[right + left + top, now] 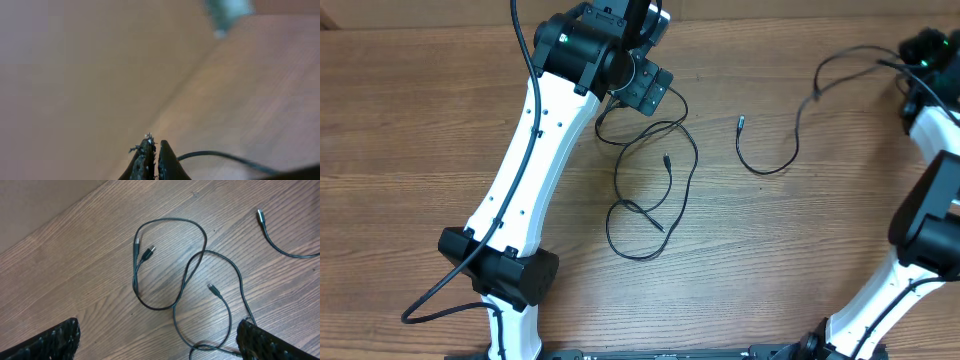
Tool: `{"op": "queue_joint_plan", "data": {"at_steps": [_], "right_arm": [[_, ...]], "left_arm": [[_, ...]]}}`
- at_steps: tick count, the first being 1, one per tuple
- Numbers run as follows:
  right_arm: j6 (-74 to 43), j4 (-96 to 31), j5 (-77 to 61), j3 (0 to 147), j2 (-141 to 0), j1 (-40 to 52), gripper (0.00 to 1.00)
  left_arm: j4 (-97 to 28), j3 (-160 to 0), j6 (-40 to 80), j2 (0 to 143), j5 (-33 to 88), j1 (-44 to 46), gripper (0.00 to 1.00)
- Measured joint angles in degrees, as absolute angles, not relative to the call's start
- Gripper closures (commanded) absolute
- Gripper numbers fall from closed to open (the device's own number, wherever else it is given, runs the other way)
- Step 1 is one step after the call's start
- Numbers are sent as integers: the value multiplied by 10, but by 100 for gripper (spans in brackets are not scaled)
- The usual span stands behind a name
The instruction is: Untangle cables
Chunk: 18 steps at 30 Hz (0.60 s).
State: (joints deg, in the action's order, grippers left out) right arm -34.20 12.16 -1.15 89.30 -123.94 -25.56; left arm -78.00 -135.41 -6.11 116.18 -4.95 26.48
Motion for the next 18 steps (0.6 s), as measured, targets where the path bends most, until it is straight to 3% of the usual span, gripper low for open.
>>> {"op": "queue_joint_plan", "data": {"at_steps": [6,7,8,11,18], "right_arm": [[-274,114,9,893,-1247,-331,96],[-267,114,11,893,-1247,-344,85],[-258,114,13,893,-1247,-363,68],[-246,113,15,893,-1247,-404,0],[-233,96,17,893,-1247,-435,0]], "left_arm": [[-780,-1354,-61,1162,-50,265,0],[-780,-1354,-61,1162,-50,265,0],[-780,-1354,-61,1162,-50,265,0],[-780,-1354,-61,1162,-50,265,0],[-780,-1354,-61,1162,-50,265,0]]}}
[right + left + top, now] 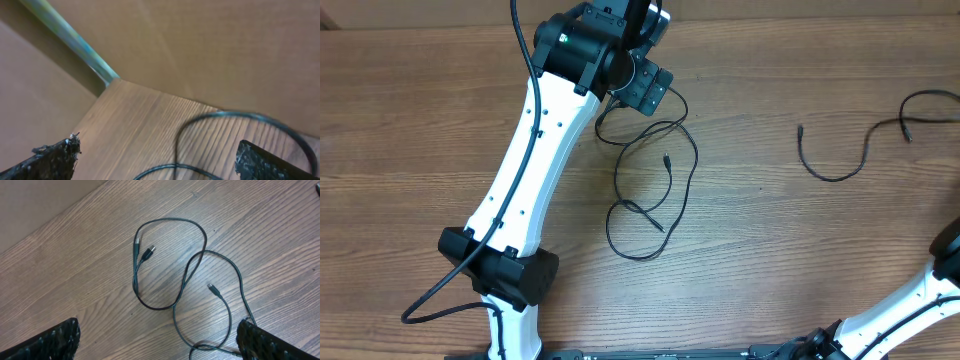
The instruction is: Untangle cables
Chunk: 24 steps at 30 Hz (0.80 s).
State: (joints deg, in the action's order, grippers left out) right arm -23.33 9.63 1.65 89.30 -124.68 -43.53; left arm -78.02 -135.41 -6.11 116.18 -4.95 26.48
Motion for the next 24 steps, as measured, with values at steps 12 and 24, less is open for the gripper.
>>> {"op": "queue_joint_plan", "data": {"at_steps": [12,24], "right_arm": [[-98,-64,-75,897,-1246,-416,0],[-14,-321,-95,899,-1217,-350,0]], "left_arm": [[-780,-1354,-61,1162,-50,265,0],[-780,-1354,-61,1162,-50,265,0]]}}
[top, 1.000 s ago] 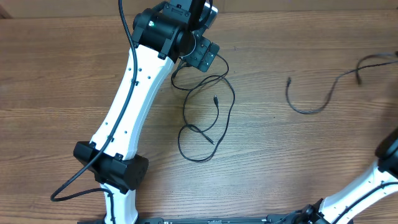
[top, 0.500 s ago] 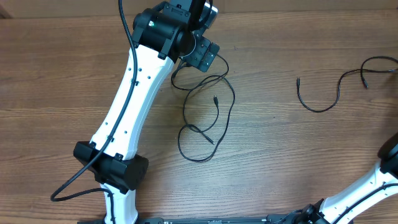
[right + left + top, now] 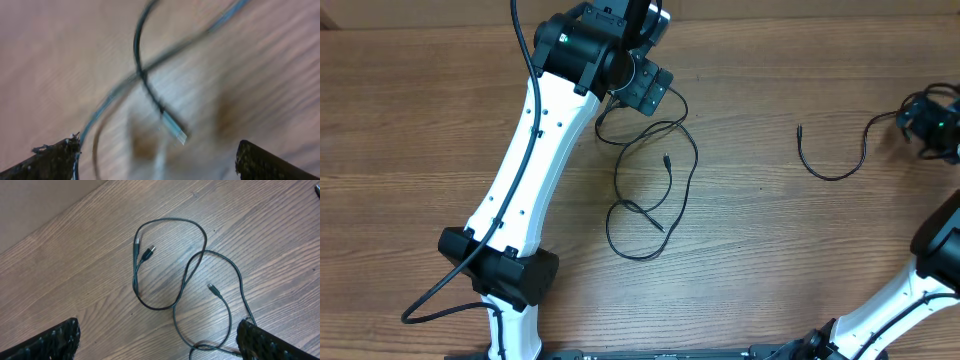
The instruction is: Untangle cables
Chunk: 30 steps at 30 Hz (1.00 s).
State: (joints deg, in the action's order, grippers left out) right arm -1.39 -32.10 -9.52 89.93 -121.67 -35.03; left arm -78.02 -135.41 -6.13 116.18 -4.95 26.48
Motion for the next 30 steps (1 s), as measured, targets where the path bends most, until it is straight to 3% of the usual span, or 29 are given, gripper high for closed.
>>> {"op": "queue_joint_plan", "data": {"at_steps": [10,19,30], "right_arm": [[37,-443,-94,899,-1196,-322,0],[141,-510,-51,900,-1076,-262,0],[190,-623,-58,901,-1073,-235,0]], "left_arm": [[-780,-1354,-61,1162,-50,265,0],[-780,-1354,-61,1162,-50,265,0],[-780,-1354,-61,1162,-50,265,0]]}}
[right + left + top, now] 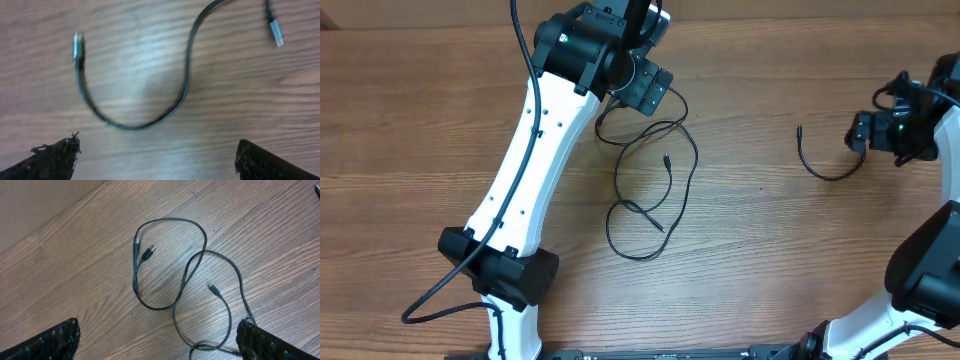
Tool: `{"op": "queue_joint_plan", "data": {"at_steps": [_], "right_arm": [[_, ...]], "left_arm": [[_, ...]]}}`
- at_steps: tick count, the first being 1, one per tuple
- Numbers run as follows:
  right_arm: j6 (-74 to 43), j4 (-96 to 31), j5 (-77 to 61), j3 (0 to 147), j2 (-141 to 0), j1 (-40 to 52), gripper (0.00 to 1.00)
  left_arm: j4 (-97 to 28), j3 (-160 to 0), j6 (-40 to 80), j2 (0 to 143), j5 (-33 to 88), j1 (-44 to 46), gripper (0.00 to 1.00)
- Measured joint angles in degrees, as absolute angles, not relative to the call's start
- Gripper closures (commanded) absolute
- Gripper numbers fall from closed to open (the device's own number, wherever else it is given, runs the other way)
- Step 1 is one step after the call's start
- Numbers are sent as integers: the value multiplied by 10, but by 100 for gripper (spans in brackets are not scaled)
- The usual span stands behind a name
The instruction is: Untangle cables
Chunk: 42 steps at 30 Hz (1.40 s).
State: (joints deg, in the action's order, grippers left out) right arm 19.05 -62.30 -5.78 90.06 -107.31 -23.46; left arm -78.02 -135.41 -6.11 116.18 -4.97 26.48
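Observation:
A tangle of thin black cables (655,185) lies in loops at the table's middle left. In the left wrist view the tangle (187,277) shows two plugs (144,250) side by side and a third plug (212,288). My left gripper (157,342) hangs open above the tangle, holding nothing. A separate short black cable (828,172) lies curved at the right. My right gripper (880,130) hovers open over the short cable (145,122), whose two silver plugs (77,46) show in that view.
The wooden table (440,120) carries nothing else. My left arm (535,160) slants across the left half from its base at the front edge. My right arm (925,250) rises along the right edge.
My right gripper has moved left from the table's right edge and now hangs over the short cable's right part. The short cable and the tangle lie as before. The left arm is unmoved.
At first my right gripper was shut on the short cable at the back right, its free end near the tangle. Then that cable lay farther right, with the gripper open. The gripper then stood open at the right edge and now hangs above the cable. The left gripper stayed open throughout.

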Motion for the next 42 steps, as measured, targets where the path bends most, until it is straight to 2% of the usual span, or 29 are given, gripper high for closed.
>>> {"op": "queue_joint_plan", "data": {"at_steps": [7,13,18,27,42], "right_arm": [[202,-685,-62,898,-1073,-232,0],[204,-687,-62,871,-1073,-230,0],[206,-647,-62,810,-1073,-222,0],[210,-502,-65,661,-1074,-219,0],[176,-434,-57,649,-1069,-217,0]], "left_arm": [[-780,-1354,-61,1162,-50,265,0],[-780,-1354,-61,1162,-50,265,0],[-780,-1354,-61,1162,-50,265,0],[-780,-1354,-61,1162,-50,265,1],[-780,-1354,-61,1162,-50,265,0]]}}
